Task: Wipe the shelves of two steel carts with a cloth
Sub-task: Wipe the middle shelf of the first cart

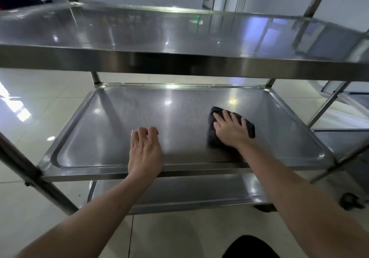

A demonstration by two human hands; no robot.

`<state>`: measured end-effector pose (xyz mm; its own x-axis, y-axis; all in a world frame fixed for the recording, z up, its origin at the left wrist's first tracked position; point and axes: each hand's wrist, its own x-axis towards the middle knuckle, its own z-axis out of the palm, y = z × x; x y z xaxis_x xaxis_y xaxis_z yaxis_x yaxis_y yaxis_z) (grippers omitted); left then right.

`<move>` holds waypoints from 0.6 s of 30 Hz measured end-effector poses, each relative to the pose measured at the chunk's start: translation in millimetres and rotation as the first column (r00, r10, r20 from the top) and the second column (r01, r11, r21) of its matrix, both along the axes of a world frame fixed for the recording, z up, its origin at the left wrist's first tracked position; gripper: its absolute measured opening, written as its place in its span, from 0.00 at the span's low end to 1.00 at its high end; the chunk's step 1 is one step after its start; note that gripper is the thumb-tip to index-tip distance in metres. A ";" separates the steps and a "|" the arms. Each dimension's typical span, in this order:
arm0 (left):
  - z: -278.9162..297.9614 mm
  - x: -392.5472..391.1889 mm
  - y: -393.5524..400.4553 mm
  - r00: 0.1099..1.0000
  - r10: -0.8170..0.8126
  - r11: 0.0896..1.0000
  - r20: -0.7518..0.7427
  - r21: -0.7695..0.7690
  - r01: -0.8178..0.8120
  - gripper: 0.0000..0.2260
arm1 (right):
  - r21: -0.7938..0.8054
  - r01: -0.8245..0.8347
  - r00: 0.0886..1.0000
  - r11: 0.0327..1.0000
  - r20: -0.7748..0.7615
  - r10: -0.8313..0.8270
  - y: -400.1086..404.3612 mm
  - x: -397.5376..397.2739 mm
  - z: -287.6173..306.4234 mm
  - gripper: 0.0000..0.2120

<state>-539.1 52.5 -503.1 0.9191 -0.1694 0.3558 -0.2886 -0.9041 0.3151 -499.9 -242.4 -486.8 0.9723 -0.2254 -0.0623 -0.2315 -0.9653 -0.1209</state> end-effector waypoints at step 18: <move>5.8 5.0 0.1 0.999 -0.045 0.993 -0.012 0.110 0.046 0.25 | 0.066 -0.144 0.986 0.987 -0.073 0.148 122.1 -52.4 11.1 0.26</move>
<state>-534.1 52.6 -497.4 0.9129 -0.2484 0.3238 -0.3273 -0.9196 0.2173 -552.3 -120.4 -475.7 0.9862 -0.0748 -0.1475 -0.0993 -0.9810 -0.1668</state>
